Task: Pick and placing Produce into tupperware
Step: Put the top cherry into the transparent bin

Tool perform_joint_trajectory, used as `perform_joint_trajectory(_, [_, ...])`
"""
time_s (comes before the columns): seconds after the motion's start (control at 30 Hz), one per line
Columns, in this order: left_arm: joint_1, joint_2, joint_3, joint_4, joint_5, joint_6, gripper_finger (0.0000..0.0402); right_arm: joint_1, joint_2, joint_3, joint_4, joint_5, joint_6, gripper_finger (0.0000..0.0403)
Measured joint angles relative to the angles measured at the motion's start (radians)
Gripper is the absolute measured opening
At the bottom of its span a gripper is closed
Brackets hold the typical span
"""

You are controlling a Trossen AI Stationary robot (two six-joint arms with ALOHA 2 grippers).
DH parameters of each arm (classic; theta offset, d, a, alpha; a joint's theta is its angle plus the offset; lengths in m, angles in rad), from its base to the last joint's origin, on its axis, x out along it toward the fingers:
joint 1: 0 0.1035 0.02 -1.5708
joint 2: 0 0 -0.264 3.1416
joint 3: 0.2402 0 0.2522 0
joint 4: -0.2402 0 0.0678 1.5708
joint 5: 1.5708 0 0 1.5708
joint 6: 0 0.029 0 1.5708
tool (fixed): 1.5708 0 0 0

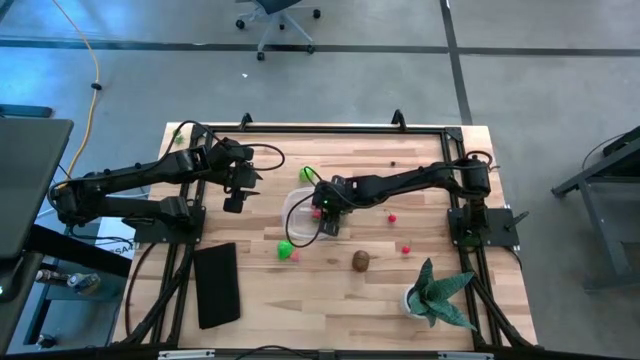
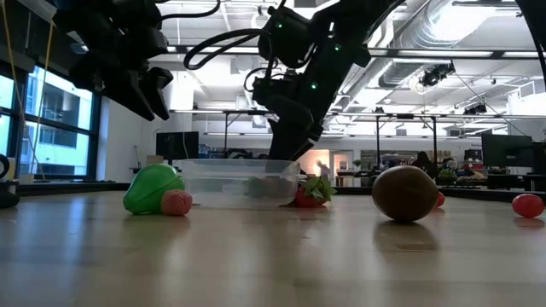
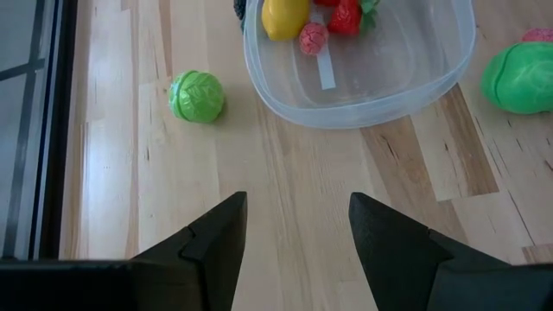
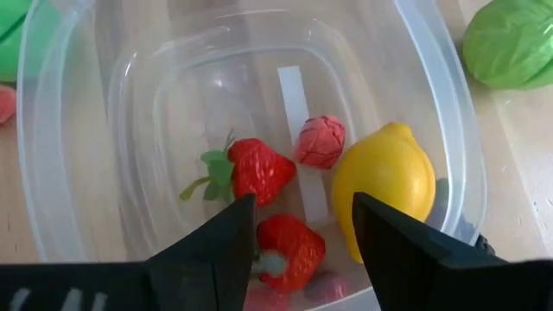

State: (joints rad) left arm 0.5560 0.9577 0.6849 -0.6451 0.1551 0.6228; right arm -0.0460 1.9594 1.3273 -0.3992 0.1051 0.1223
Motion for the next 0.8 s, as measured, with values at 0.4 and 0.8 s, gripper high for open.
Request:
perform_joint_trajectory(0.4, [0.000, 0.000, 0.000, 0.000, 0.000, 0.000, 0.0193, 0.039, -0.152, -0.001, -0.085, 0.185, 0.189, 0.0185])
perform_joint_trajectory(0.8, [0.000, 0.000, 0.000, 0.000, 0.000, 0.000, 0.0193, 0.063, -0.301, -0.001, -0.600, 0.297, 0.767, 0.0185])
